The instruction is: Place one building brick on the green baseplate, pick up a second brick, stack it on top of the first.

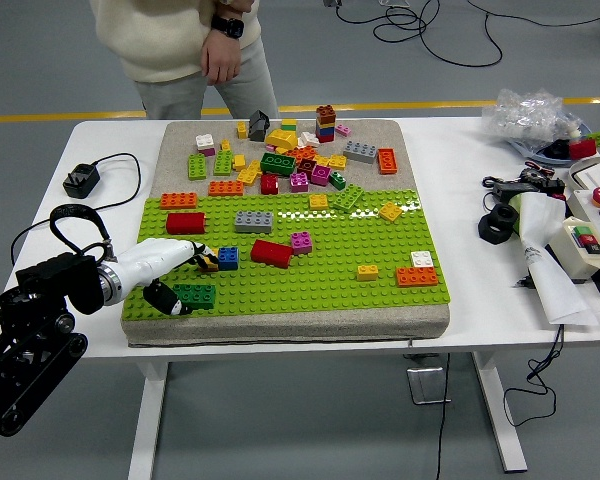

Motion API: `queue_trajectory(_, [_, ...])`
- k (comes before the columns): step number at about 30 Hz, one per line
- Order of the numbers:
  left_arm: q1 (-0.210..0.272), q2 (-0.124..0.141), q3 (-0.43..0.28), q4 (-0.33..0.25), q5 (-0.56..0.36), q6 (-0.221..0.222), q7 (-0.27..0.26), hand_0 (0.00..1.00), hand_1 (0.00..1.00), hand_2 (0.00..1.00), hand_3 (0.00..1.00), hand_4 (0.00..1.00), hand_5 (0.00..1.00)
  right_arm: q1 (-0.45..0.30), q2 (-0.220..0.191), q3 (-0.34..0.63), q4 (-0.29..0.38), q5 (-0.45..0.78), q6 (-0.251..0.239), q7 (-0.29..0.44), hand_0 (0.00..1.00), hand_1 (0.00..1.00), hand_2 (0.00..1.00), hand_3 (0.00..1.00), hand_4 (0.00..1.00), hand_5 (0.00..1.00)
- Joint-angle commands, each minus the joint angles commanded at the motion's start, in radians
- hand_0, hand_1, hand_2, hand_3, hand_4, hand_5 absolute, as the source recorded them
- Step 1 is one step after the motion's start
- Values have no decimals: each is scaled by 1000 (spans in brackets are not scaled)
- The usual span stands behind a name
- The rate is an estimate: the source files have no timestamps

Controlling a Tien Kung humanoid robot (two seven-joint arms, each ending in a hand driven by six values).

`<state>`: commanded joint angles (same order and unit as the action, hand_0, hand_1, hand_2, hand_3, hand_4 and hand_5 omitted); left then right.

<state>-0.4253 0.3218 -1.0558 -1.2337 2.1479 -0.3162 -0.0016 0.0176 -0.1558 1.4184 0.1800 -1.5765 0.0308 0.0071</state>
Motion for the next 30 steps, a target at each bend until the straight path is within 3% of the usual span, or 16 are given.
queue_trajectory(14, [-3, -22, 2, 23, 1, 30, 3, 885, 772, 764, 815, 934, 48, 1, 1, -2, 0, 1, 0, 0, 763, 704, 738, 749, 998, 628])
queue_trajectory(30, [-16, -27, 4, 36, -2, 37, 7, 885, 772, 763, 813, 933, 50, 2, 1, -2, 0, 2, 1, 0, 764, 704, 736, 748, 998, 628])
